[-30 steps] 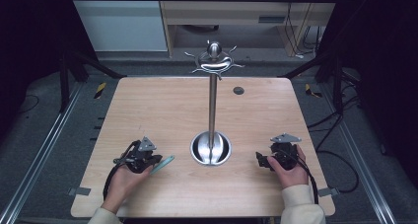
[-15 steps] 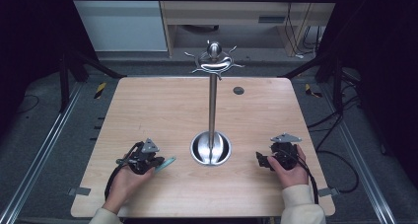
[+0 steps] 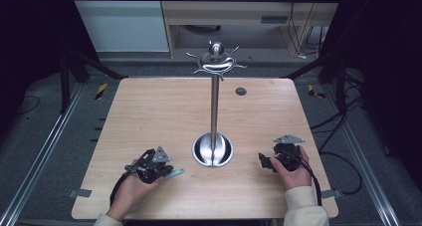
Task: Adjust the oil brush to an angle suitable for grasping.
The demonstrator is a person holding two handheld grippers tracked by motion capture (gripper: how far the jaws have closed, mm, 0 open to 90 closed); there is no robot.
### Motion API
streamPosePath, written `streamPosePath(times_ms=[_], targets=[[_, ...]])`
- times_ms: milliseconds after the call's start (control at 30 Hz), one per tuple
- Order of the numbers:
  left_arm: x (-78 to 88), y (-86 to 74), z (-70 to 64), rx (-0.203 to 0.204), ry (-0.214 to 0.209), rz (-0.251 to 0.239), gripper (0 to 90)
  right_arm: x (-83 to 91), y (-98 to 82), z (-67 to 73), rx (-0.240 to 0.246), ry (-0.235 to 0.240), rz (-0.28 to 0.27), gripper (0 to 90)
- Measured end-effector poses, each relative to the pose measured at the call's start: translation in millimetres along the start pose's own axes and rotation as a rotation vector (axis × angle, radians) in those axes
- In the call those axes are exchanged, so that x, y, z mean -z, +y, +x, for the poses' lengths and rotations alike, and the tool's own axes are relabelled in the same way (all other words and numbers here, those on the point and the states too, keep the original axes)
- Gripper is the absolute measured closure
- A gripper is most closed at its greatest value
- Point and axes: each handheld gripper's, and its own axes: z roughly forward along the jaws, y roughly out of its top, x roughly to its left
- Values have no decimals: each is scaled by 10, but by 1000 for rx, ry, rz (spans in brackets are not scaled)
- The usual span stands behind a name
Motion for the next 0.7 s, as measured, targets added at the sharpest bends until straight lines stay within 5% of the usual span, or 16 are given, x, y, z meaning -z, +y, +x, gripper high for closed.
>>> streamPosePath(times_ms=[167,433,700], targets=[[149,40,-11,-32,4,30,900,8,2,-5,0,-3,-4,88],[382,-34,65,-72,5,160,900,6,3,2,9,-4,-2,88],[423,-17,69,-154,-26,286,861,10,4,-7,0,-7,-2,88]])
